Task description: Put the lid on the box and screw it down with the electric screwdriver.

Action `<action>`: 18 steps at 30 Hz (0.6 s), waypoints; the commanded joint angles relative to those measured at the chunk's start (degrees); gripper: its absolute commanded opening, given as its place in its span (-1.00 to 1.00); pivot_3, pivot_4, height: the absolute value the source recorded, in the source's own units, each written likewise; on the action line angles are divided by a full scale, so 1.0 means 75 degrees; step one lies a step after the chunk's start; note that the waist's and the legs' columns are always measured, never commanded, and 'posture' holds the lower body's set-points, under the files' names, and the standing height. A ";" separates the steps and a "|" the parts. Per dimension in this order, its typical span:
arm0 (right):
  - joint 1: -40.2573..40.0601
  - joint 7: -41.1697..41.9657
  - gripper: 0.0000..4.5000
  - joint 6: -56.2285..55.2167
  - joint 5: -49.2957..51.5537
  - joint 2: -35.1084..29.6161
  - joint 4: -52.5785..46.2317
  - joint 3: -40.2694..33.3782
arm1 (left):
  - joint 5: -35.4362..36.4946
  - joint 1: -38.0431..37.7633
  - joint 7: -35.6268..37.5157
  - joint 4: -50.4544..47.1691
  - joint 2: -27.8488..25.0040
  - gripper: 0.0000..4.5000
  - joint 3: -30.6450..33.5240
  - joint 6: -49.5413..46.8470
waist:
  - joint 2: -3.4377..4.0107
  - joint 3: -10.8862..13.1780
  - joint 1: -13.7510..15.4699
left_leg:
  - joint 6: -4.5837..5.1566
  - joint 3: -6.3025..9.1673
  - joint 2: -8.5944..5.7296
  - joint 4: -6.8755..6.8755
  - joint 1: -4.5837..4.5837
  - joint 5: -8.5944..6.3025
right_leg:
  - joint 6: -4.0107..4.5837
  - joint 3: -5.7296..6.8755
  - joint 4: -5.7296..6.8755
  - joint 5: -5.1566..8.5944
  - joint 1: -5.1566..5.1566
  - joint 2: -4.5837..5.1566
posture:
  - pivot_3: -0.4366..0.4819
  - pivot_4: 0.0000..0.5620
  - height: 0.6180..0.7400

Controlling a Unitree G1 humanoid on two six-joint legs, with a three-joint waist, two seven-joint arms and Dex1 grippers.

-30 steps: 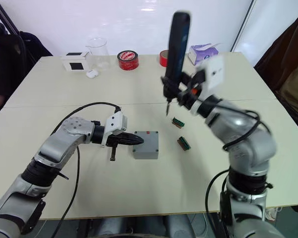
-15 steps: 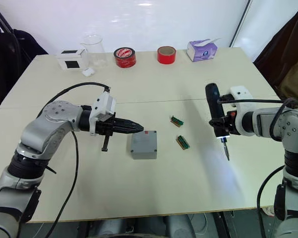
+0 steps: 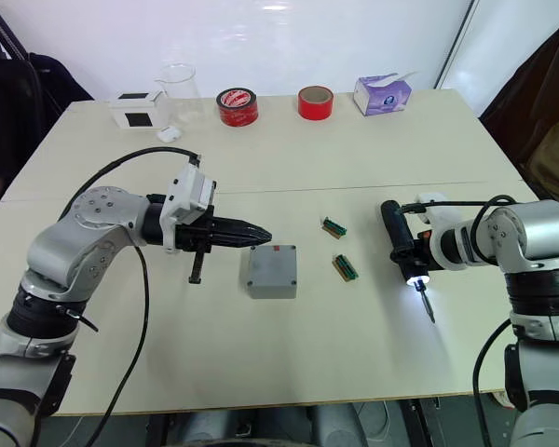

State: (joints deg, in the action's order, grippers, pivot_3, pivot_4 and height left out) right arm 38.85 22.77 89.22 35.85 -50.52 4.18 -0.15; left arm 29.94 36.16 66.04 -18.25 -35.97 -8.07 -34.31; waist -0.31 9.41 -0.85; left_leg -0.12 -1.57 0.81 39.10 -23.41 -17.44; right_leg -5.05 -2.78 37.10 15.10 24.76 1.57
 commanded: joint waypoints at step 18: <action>-0.0771 0.1578 -0.03 -0.2459 0.0247 0.0471 -0.4020 0.0156 | -0.1502 -0.1248 -0.0054 0.1630 -0.0550 -1.00 -0.0477 0.1410 | -0.0009 0.0003 0.0022 | 0.0000 0.0001 0.0005 0.0005 -0.0003 0.0000 | 0.0000 0.0004 0.0011 0.0000 0.0005 0.0005 | -0.05 -0.47 1.00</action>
State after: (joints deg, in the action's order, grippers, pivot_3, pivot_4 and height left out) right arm 33.69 35.09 72.63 37.43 -48.22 -23.30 1.21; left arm 19.48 26.22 64.94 -5.82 -40.29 -11.49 -25.76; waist -0.38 9.43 -0.69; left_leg -0.13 -1.54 0.84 39.16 -23.41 -17.43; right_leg -5.05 -2.73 37.19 15.09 24.76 1.63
